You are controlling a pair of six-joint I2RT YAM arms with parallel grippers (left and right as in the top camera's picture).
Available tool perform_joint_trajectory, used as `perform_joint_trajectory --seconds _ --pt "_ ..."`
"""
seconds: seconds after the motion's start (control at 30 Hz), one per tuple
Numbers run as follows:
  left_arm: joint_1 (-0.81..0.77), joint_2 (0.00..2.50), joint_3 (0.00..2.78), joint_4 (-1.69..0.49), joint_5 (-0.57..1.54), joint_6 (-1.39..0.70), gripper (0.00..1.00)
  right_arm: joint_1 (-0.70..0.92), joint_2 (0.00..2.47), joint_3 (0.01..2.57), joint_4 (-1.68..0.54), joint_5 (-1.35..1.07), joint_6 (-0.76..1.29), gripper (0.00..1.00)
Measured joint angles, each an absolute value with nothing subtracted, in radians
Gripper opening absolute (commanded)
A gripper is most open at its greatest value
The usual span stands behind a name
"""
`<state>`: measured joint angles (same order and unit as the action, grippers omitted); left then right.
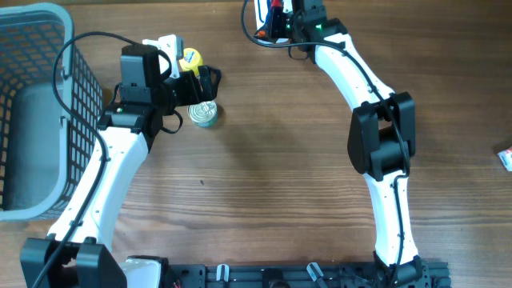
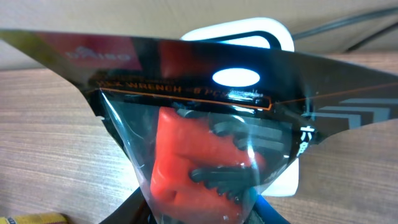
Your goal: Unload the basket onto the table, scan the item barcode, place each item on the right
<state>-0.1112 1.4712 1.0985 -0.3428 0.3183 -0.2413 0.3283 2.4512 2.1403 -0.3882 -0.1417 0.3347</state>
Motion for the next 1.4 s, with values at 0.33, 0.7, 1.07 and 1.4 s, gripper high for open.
perform_joint_trajectory --seconds 0.33,0.7,1.07,1.4 --pt "-0.111 1.471 1.098 -0.344 0.318 -0.242 1.0 0.32 2.453 2.157 -0.472 -0.197 0.442 0.3" --pt "-0.111 1.471 1.098 -0.345 0.318 -0.242 1.0 0.314 2.454 2.267 -0.43 -0.244 0.503 0.24" --pt "-0.111 1.471 1.098 -0.36 0.318 -0.241 1.0 0.292 2.554 2.271 -0.465 -0.323 0.696 0.24" --pt "-0.111 1.471 1.098 -0.367 0.318 -0.242 1.0 0.291 2.567 2.271 -0.427 -0.411 0.853 0.24"
